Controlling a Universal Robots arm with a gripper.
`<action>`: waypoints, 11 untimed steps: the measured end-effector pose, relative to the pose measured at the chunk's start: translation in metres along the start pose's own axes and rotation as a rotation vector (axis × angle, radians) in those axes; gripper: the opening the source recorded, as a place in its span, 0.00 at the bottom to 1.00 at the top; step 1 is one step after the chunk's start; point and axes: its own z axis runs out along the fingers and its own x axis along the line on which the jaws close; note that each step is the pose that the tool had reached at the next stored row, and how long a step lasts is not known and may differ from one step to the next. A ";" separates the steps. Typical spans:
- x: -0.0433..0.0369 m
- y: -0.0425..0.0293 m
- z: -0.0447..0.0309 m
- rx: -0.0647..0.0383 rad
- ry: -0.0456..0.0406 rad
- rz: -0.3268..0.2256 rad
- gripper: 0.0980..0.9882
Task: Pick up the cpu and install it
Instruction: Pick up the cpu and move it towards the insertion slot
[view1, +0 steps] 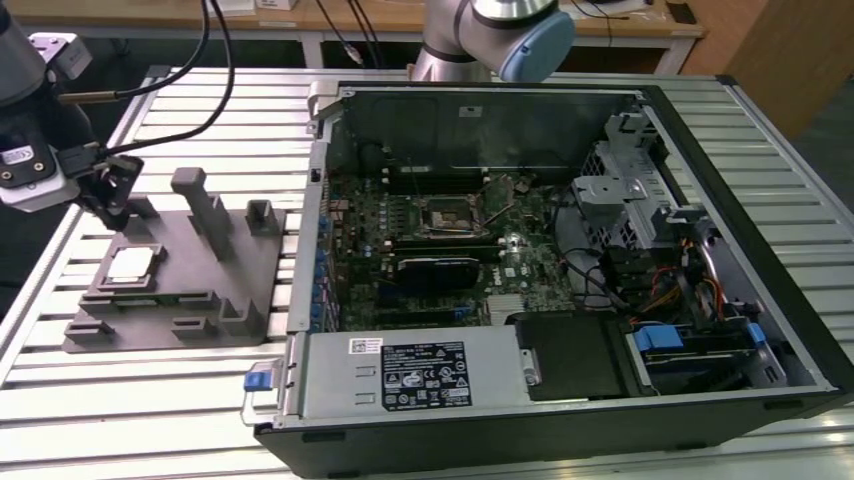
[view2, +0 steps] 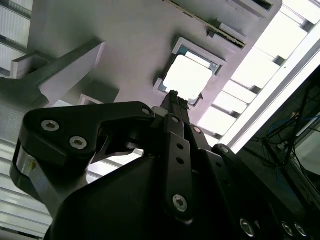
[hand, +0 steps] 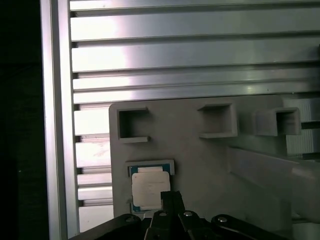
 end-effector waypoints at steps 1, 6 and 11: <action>0.0003 -0.0001 0.0007 0.000 0.0000 0.000 0.01; 0.0020 -0.0006 0.0037 0.000 0.0000 0.000 0.01; 0.0040 -0.0010 0.0067 0.000 -0.0001 0.000 0.01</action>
